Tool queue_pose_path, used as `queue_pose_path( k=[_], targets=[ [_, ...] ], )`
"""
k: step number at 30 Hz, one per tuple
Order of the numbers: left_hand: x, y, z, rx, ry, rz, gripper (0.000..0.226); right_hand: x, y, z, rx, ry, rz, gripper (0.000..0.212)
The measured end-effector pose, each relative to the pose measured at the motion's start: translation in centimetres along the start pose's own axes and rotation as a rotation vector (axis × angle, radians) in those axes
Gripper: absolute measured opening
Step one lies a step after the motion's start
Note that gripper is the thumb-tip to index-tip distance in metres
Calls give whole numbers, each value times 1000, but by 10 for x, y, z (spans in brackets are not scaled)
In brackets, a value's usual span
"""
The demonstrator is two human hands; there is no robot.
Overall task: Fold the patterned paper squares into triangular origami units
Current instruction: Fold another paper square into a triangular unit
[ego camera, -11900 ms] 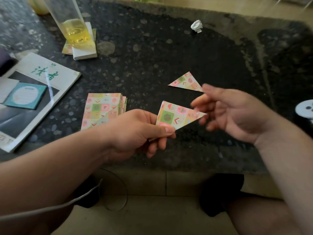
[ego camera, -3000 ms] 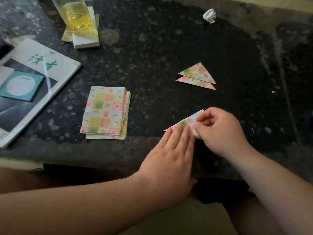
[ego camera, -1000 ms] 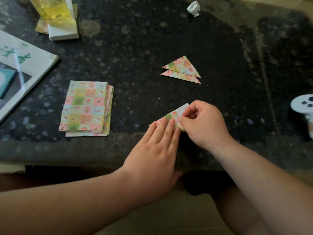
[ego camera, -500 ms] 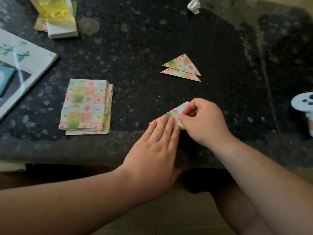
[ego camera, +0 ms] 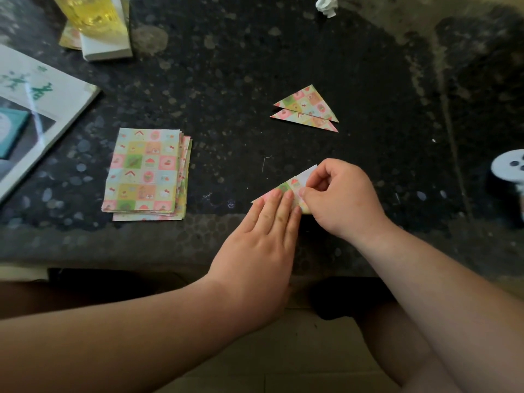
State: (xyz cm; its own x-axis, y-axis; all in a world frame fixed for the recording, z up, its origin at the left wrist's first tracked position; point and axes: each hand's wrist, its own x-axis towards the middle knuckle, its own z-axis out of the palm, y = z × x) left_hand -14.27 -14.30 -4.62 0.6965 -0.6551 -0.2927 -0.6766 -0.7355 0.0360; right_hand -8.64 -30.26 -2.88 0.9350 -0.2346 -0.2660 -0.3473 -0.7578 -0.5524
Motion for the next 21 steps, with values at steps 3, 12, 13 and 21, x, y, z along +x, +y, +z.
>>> queue_pose_path(
  k=[3, 12, 13, 21],
  targets=[
    [1, 2, 3, 41, -15, 5, 94, 0, 0, 0, -4, -7, 3, 19],
    [4, 4, 3, 52, 29, 1, 91, 3, -1, -5, -36, -38, -8, 17],
    [5, 5, 3, 54, 38, 0, 91, 3, -1, -7, -45, -53, -10, 18],
    [10, 2, 6, 48, 106, 6, 98, 9, 2, -10, -57, -97, -15, 16]
  ],
)
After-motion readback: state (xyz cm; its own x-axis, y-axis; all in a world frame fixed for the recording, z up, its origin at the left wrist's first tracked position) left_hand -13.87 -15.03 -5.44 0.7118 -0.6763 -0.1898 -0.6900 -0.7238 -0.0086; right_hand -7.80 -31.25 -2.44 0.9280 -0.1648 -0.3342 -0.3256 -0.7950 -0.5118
